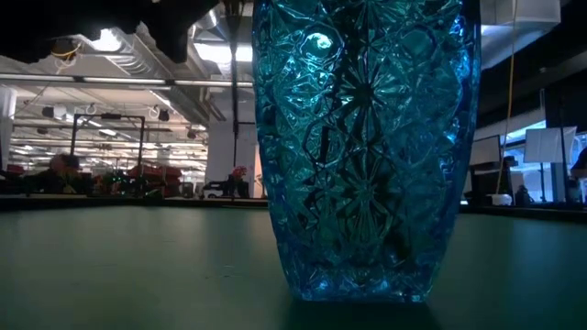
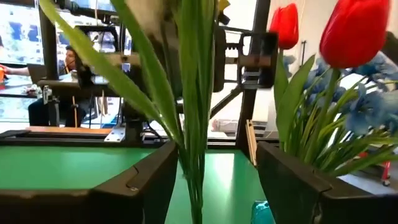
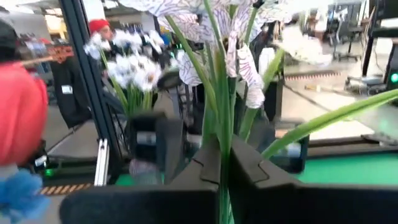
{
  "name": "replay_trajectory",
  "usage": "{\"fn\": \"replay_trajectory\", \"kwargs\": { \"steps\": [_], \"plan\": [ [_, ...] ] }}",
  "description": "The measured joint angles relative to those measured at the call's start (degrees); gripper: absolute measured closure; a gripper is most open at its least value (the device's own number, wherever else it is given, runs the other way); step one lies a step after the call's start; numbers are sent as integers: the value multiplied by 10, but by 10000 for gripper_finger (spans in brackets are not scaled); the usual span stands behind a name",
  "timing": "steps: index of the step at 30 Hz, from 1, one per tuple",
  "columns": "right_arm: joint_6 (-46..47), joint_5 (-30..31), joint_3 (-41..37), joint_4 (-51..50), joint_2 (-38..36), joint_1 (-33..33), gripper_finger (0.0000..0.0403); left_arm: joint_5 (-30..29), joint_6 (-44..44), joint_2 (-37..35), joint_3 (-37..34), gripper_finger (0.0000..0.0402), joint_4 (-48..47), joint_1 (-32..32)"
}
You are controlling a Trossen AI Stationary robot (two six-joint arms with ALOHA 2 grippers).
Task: Sort flowers into vase by color
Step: Put the white flower into the purple vase
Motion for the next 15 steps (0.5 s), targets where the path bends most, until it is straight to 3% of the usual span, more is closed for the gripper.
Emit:
{"fn": "replay_trajectory", "kwargs": {
  "steps": [8,15],
  "plan": [
    [-41,-36,0,51,-1,0,393,-8,0,19,21,189,-2,12],
    [-57,-21,0,72,-1,0,386,-7,-14,19,44,193,-14,22]
  ]
}}
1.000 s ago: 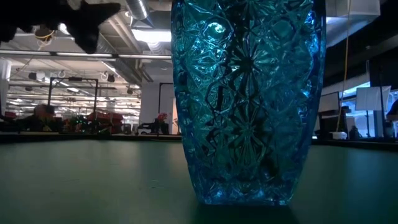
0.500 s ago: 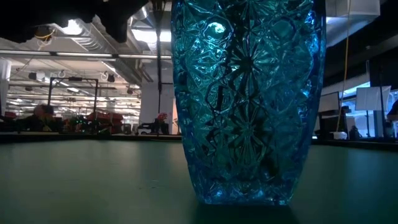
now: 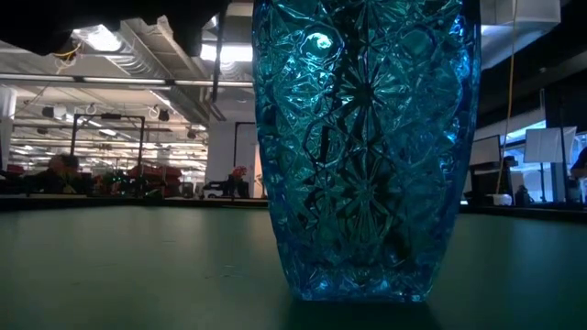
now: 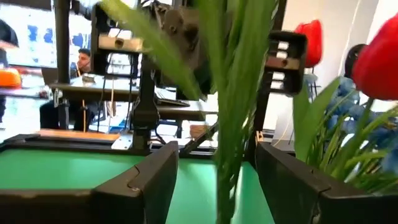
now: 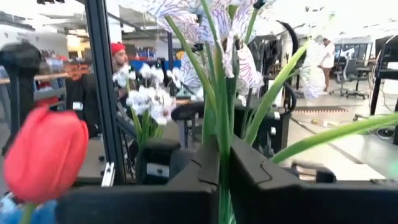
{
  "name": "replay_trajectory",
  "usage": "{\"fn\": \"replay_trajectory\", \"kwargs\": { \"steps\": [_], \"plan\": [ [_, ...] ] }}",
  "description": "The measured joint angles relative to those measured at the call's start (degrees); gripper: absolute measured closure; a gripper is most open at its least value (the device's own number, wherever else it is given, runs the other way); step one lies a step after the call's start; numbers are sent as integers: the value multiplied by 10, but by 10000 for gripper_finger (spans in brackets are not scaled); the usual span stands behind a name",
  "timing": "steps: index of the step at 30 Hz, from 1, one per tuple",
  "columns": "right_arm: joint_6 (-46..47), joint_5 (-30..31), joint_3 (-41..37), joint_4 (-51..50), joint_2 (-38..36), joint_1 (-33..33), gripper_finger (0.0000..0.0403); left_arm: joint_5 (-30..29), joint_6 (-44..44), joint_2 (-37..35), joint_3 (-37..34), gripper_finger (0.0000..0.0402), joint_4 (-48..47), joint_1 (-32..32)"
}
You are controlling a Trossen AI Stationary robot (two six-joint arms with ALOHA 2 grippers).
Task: Sort flowers into vase by color
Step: Put the white flower into the purple vase
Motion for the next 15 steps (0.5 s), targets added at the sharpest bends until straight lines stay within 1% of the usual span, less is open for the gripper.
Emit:
{"fn": "replay_trajectory", "kwargs": {
  "steps": [3,5,7,9,12,13,15],
  "plan": [
    [-1,2,0,6,0,0,374,0,-7,0,5,211,-7,5],
    [-1,18,0,6,0,0,366,-1,-12,0,6,236,-8,6],
    [-1,34,0,6,0,0,356,0,-23,0,6,271,-8,8],
    [-1,43,0,4,0,0,342,-1,-38,0,6,314,-8,10],
    [-9,46,0,7,0,0,312,-1,-47,0,5,379,-20,12],
    [-13,45,0,7,0,0,300,-1,-47,0,5,388,-21,12],
    [-14,44,0,7,0,0,275,0,-45,-2,5,388,-23,9]
  ]
}}
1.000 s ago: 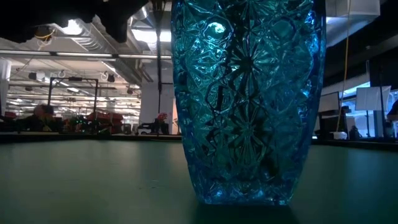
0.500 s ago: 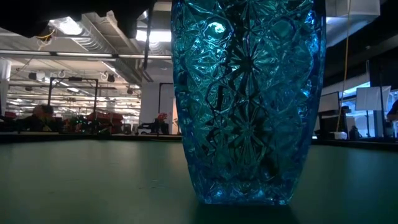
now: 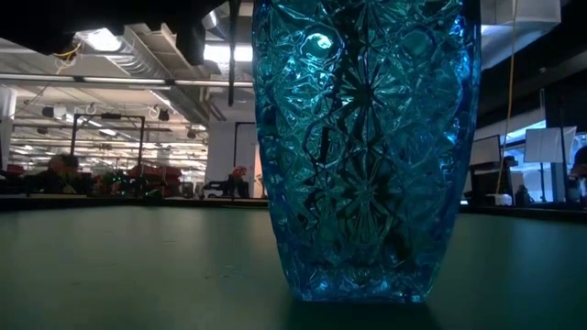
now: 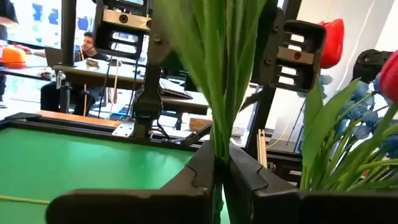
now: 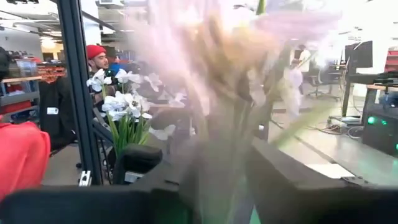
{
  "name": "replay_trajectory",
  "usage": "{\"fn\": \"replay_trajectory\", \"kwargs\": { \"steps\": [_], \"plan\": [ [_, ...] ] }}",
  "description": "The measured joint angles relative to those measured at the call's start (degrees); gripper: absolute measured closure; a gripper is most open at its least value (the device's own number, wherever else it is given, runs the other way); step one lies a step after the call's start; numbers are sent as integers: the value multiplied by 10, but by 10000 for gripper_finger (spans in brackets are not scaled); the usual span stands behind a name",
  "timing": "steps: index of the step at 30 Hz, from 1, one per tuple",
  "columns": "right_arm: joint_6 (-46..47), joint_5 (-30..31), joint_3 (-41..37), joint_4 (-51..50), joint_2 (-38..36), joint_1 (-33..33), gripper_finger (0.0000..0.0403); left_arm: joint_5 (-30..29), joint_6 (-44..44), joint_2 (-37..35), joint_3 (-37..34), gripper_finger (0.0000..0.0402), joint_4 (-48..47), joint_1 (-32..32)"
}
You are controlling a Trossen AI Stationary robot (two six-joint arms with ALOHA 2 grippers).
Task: Sort flowers into vase by color
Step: Put the white flower into the purple vase
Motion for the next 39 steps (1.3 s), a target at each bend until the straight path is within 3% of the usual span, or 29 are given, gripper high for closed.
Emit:
{"fn": "replay_trajectory", "kwargs": {
  "steps": [4,10,15,19,23,27,34,39],
  "plan": [
    [-4,-5,0,-5,-13,9,218,-1,26,-51,0,389,-55,-16],
    [-81,-4,0,-2,-61,64,150,-30,63,-260,0,393,-300,-74],
    [-120,47,0,-2,-74,124,131,-41,50,-472,16,394,-570,-131],
    [-135,98,0,-24,-73,157,134,-33,-1,-590,40,395,-743,-171],
    [-136,150,0,-47,-73,170,138,21,-33,-661,42,395,-800,-195],
    [-132,169,0,-59,-73,169,138,25,-54,-698,42,395,-841,-203],
    [-118,209,0,-74,-73,169,139,148,-101,-687,42,392,-802,-202],
    [-115,240,0,-78,-73,169,139,171,-115,-664,42,391,-775,-202]
  ]
}}
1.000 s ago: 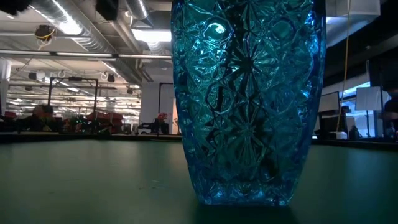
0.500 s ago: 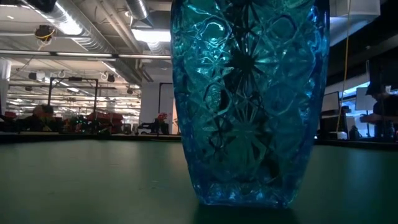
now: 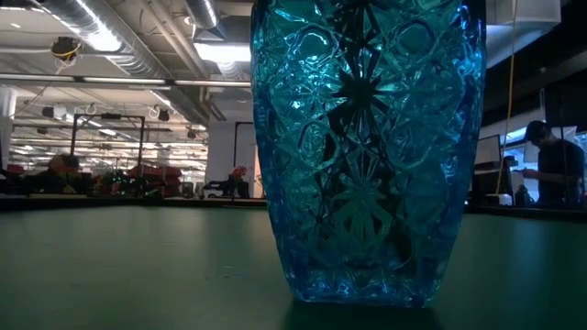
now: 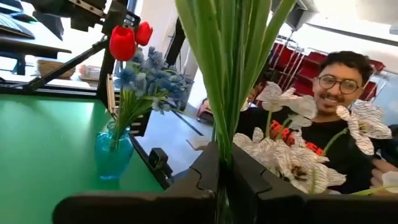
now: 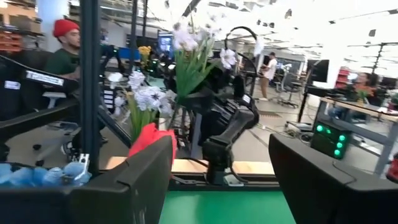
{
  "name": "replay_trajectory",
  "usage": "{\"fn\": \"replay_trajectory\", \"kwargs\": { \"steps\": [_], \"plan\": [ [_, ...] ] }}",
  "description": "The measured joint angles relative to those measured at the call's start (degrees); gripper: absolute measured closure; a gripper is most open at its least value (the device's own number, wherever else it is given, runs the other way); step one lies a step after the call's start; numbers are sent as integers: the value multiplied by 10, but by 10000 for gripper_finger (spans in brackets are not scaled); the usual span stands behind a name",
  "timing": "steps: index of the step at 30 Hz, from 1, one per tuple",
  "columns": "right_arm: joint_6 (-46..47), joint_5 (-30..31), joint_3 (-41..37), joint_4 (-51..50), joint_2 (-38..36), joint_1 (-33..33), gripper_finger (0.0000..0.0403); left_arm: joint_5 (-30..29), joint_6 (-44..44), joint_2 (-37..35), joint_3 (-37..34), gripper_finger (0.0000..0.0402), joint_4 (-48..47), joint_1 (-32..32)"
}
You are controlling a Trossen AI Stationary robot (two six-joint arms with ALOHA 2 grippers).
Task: Sort flowers into vase by color
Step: Put the white flower into the purple vase
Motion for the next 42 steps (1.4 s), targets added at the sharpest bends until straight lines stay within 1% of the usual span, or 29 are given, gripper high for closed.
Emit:
{"fn": "replay_trajectory", "kwargs": {
  "steps": [5,9,15,19,24,29,33,38,42],
  "plan": [
    [2,26,0,-1,0,0,139,28,6,22,0,391,18,0],
    [2,40,0,0,-2,0,139,39,6,33,0,391,18,0],
    [-2,77,0,28,-13,-9,139,40,-19,44,0,390,19,0],
    [-3,77,4,27,-29,-21,139,31,-22,47,-2,390,35,0],
    [-3,77,4,11,-46,-27,139,19,-36,50,-37,390,83,-7],
    [-3,81,4,8,-47,-27,139,-8,-37,50,-80,390,132,-43],
    [12,88,4,-12,-47,-27,139,-20,-37,50,-119,390,209,-86],
    [14,97,4,-16,-47,-27,139,-73,-37,50,-152,390,254,-143],
    [14,97,4,-16,-47,-27,139,-113,-35,50,-173,390,283,-178]
  ]
}}
